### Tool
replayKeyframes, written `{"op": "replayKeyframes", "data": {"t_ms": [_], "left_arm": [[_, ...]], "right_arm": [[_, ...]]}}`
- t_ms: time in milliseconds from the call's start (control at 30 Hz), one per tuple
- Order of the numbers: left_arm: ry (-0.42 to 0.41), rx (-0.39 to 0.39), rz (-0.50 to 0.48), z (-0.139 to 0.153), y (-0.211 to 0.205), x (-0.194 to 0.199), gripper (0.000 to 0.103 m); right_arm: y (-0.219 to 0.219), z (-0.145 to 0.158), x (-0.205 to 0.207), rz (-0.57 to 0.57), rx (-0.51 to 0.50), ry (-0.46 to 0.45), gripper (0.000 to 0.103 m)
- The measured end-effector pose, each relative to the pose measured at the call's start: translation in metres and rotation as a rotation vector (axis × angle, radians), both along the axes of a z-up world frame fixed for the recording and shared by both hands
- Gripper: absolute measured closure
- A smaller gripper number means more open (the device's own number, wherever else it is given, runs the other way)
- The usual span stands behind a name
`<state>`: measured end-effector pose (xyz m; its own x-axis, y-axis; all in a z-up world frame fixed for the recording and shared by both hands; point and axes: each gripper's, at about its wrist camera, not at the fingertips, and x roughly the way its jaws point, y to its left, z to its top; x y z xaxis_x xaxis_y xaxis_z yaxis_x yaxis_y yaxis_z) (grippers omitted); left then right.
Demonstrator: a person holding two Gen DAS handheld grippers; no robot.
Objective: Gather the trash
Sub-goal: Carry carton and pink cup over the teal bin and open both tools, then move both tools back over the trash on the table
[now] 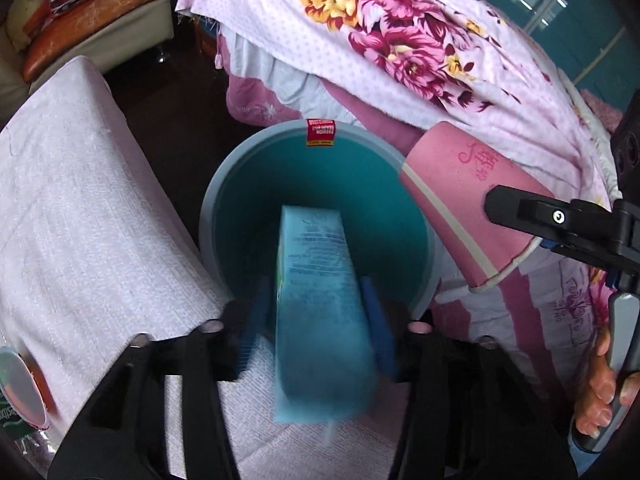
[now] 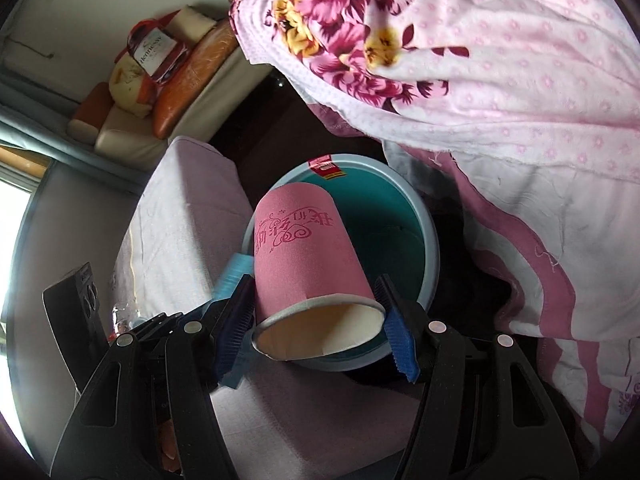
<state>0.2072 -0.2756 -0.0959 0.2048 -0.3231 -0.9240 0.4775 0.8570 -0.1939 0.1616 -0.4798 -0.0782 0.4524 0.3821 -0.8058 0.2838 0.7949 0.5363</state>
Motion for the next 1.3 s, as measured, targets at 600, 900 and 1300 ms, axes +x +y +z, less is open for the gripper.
{"op": "replayKeyframes", "data": {"t_ms": [600, 900, 1300], "left_arm": [[-0.026, -0.018, 0.052, 0.019, 0.040, -0.011, 0.013], [-0.035, -0.049, 0.068, 0.032, 0.069, -0.029, 0.013], [-0.057, -0.076, 0.145, 0.047, 0.139, -0.065, 0.013]], "right_arm": [[0.017, -0.013, 0.005, 0.029, -0.043, 0.066, 0.030], [0.032, 0.008, -0.006, 0.041, -0.119, 0.054, 0.026], [0.093, 0.038, -0.023, 0.168, -0.229, 0.021, 0.025]]}}
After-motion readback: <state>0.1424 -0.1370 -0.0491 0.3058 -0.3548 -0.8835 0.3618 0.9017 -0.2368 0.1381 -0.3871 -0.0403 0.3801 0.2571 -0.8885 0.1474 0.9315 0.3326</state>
